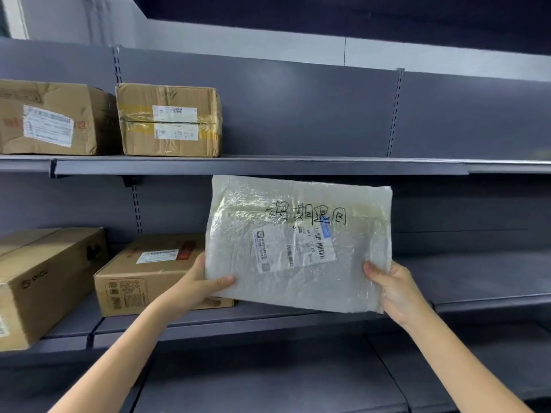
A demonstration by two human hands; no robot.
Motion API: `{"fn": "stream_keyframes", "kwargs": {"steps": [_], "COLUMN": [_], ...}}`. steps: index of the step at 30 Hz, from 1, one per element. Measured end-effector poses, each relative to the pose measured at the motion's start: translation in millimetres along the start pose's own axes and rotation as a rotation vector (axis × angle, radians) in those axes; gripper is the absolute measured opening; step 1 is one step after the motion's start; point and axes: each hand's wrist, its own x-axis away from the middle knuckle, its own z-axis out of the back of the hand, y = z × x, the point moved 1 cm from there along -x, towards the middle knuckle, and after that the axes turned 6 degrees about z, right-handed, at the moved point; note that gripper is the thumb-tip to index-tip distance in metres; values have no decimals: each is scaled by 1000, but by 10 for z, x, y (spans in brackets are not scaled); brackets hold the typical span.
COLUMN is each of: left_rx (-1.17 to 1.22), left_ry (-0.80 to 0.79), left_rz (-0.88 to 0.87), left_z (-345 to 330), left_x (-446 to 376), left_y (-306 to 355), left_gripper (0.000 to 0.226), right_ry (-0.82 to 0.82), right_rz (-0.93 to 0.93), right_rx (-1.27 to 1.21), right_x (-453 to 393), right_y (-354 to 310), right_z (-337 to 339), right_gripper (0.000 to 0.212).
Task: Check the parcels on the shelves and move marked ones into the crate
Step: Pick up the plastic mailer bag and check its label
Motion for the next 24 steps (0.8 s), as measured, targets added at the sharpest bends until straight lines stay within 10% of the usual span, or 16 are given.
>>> {"fn": "stream_keyframes", "kwargs": {"steps": [12, 24], "left_rx": [125, 179], "left_ry": [140, 281], "left_rz": [-110, 77], "left_z": [-264, -240], "left_x": [280, 695], "left_y": [-266, -503], "left_gripper": [50, 84], "right_ry": [-6, -102], "right_rz": [-101, -274], "right_rx": [-49, -61], "right_x": [279, 475], "right_y": [338, 701], "right_z": [148, 400], "right_gripper": [96, 65]}}
